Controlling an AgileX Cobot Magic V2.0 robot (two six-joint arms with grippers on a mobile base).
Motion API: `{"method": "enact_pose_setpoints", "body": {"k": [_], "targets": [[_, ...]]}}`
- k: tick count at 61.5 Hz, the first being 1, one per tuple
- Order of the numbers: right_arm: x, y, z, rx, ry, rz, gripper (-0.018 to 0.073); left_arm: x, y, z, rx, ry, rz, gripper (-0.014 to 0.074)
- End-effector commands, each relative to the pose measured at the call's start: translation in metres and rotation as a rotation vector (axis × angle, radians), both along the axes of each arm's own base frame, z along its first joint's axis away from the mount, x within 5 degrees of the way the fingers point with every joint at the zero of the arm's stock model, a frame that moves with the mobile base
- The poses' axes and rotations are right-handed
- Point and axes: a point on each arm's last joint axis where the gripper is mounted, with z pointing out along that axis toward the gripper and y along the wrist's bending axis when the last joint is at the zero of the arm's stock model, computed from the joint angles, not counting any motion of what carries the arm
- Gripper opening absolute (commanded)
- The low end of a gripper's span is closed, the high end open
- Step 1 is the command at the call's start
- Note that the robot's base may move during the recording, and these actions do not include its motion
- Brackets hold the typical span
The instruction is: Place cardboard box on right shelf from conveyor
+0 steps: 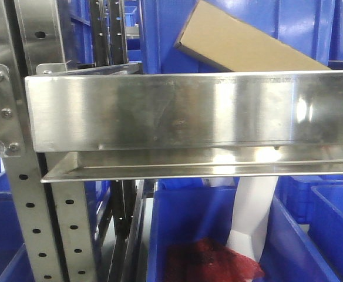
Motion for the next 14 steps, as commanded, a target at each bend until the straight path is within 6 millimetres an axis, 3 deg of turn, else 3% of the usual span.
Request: {"method": "enact_pose_setpoints", "body": {"k": [1,14], "targets": [[-0.0022,-0.0003,0.0112,-0.029,-0.118,-0.008,0.0059,-0.0007,0.0006,0.0055,-0.008,-0.092,0.007,-0.0116],[-0.0022,-0.0003,0.0112,-0.029,-0.118,-0.008,0.0059,-0.0007,0.0006,0.0055,-0.008,-0.092,0.007,-0.0116]]}}
